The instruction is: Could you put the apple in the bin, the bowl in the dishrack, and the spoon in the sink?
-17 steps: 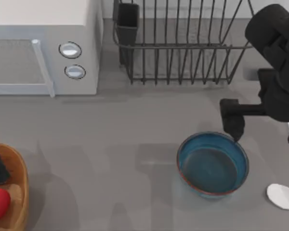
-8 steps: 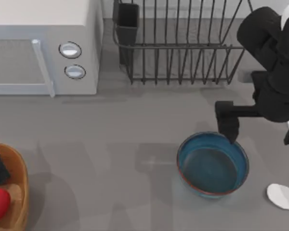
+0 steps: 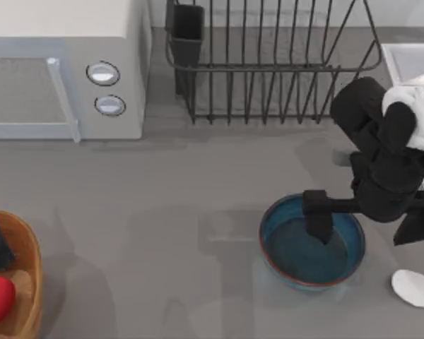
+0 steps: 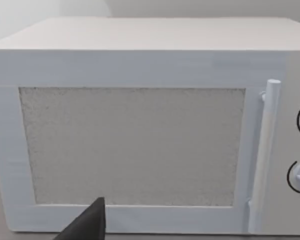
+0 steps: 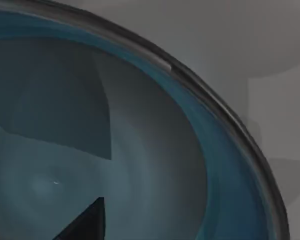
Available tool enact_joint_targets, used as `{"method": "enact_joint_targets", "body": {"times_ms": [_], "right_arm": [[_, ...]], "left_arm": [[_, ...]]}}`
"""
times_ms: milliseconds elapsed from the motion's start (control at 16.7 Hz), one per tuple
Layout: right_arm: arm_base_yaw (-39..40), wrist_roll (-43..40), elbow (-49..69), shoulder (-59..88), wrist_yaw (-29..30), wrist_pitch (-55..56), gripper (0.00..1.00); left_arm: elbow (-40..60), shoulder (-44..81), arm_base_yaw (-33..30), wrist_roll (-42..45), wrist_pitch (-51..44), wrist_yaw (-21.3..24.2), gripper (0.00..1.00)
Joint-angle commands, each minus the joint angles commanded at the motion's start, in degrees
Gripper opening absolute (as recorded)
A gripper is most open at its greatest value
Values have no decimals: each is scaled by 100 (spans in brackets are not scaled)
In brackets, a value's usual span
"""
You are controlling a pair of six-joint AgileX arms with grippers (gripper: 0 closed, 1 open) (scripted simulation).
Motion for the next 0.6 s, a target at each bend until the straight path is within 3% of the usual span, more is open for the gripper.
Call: {"method": "enact_joint_targets", "body": {"times_ms": [360, 600], "right_arm": [[7, 7, -145, 76, 0, 178, 100], [7, 7, -145, 76, 0, 178, 70]], "left_arm": [[0, 0, 0, 0, 0, 0, 100], [0, 0, 0, 0, 0, 0, 100]]}}
